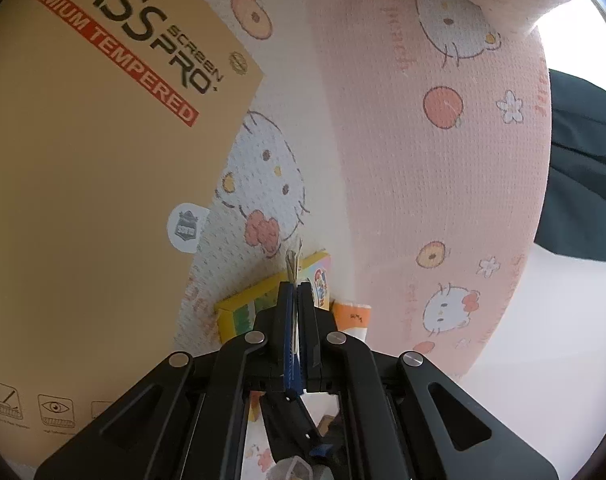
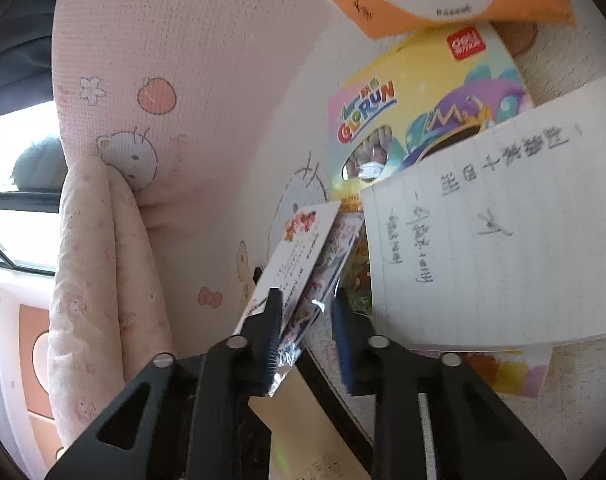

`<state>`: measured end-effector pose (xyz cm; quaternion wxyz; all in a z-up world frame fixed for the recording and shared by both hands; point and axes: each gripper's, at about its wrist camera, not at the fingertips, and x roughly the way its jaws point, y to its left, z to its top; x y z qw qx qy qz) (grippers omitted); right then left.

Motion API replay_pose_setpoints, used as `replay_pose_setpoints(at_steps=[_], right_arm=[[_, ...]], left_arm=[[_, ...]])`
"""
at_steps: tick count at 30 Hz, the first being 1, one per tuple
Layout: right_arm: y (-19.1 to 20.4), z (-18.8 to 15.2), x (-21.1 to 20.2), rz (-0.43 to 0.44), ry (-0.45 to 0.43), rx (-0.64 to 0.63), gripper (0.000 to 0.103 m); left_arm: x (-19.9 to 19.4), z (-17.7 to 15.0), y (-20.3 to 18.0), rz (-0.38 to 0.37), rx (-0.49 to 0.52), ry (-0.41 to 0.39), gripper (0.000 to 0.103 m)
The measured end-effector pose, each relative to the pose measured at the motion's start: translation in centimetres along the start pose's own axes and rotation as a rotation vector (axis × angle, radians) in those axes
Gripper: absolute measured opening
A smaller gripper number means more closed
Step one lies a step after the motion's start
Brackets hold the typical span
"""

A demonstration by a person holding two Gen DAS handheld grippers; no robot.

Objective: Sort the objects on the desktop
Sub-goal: 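Lift the white card with the left gripper and pull it from the pile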

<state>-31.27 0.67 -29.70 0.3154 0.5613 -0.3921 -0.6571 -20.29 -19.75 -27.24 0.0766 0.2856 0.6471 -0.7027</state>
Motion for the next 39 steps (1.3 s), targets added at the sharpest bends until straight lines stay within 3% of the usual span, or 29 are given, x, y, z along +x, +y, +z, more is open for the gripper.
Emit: replay_pose_setpoints(at_steps=[5,9,12,19,29,39], right_arm=[[-0.7,-0.4,0.2,0.034,0.014,0.026,0.019],[-0.2,-0.7,0.9,0.067,0.041,0.008,0.011],[0.7,-1.1,0.8,0.021,0.034,-0.053,0.007],[3.4,-0.8,-0.5,0.001,0.000,-0.133,0.006],[7.9,-0.1,-6.9,-0.073,-0.033,-0.307,0.006],[9.2,1.7,-14.8,-0.051,-0.063,-0.358,0.006]], left_arm=[[0.0,-0.1,-0.1,0.004,0.007,0.010,0.002],[0.1,-0.1,-0.3,0.005,0.016,0.027,0.003],[0.2,-0.1,-0.4,0.006,0.022,0.040,0.004],[0.3,-0.1,-0.7,0.005,0.037,0.069,0.005],[-0.5,-3.3,-5.4,-0.052,0.090,0.063,0.007],[-1.4,-10.0,-10.6,-0.113,0.127,0.029,0.008]])
